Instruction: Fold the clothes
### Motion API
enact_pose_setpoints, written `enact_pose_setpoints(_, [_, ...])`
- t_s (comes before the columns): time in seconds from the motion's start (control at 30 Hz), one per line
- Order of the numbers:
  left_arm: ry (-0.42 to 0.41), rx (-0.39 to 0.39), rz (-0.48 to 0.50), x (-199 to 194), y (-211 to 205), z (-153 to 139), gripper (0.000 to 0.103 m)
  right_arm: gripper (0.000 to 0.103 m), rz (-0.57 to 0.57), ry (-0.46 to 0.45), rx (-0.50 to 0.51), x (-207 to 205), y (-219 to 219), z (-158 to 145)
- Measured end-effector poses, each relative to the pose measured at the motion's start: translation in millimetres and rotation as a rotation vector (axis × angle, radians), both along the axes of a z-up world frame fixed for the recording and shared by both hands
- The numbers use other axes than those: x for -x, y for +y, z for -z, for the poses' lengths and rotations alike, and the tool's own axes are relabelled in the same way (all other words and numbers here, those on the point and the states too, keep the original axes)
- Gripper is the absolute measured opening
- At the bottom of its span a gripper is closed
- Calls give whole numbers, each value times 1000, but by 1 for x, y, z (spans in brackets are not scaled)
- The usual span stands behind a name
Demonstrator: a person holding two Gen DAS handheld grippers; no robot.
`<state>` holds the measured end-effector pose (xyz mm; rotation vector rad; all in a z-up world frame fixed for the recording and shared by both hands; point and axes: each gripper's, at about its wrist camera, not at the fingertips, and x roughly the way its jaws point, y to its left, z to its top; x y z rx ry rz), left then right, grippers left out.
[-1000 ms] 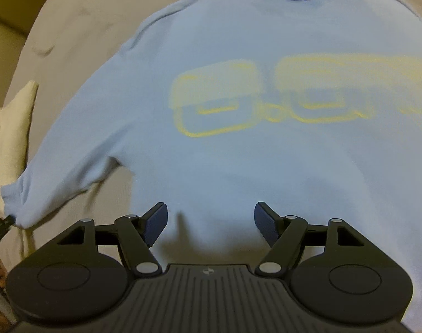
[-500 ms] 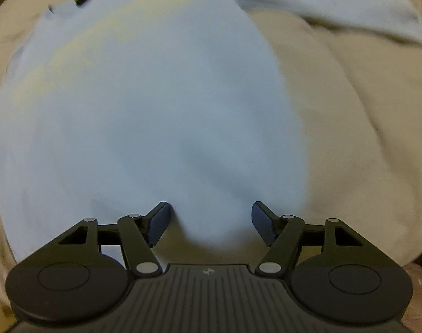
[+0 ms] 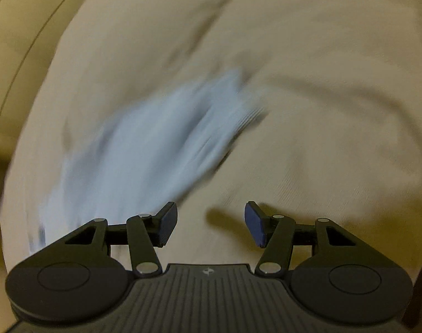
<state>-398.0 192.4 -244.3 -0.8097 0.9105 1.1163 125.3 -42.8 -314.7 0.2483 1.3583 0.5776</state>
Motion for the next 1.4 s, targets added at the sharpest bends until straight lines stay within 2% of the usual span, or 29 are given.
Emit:
enact_pose_setpoints(0.13, [16,-10,-45,-6,8,-7,30,60,181,72,-77,-49,-10,27])
enact_pose_setpoints(0.2, [26,-6,-56,-9,10,-9,30,60,207,91,-91,-62,-5,39])
enact_pose_setpoints(0.27, [37,-2,-60,-11,10,-9,30,60,181,95,-93,-64,10,47])
enact_pose_setpoints(0.3, [43,0,-57,-12,10,-9,30,38,154,88,-96,-63,19,50])
enact_pose_setpoints(0.33, [46,2,-54,-12,9,-9,30,8,109,70,-96,-62,30,48])
enact_pose_setpoints(0.47, [46,5,-57,-7,7,-10,30,6,30,-121,-123,-56,34,10])
enact_pose_setpoints(0.57, [38,11,-78,3,8,-8,30,5,78,-171,-25,-53,18,9])
enact_pose_setpoints(0.7, [33,9,-78,16,8,-8,30,17,48,-147,107,-54,27,29])
enact_pose_setpoints(0.73, [32,6,-78,20,8,-9,30,34,50,-169,120,-55,31,25])
enact_pose_setpoints(0.77, [27,7,-81,25,7,-10,30,41,57,-196,152,-56,35,19])
enact_pose_setpoints(0.8, [21,7,-84,30,6,-11,30,53,67,-234,209,-52,38,11])
enact_pose_setpoints(0.87, [33,7,-76,42,5,-13,30,62,86,-296,333,-40,39,-4])
enact_pose_setpoints(0.9, [44,10,-78,49,4,-13,30,67,89,-295,368,-35,35,-10])
enact_pose_setpoints(0.97, [60,15,-83,62,2,-14,30,68,64,-258,346,-20,30,-20])
enact_pose_setpoints(1.03, [62,20,-88,78,-1,-17,34,79,-4,-221,280,11,24,-27])
enact_pose_setpoints(1.07, [54,23,-88,86,-3,-19,36,80,-66,-198,257,33,30,-27])
enact_pose_setpoints(1.2, [68,14,-44,114,-15,-35,41,85,-325,-120,202,141,40,-35])
enact_pose_setpoints(1.3, [84,14,-1,135,-28,-50,46,86,-478,-72,170,222,43,-45])
enact_pose_setpoints(1.4, [84,6,40,154,-43,-66,48,87,-594,-113,114,287,46,-73])
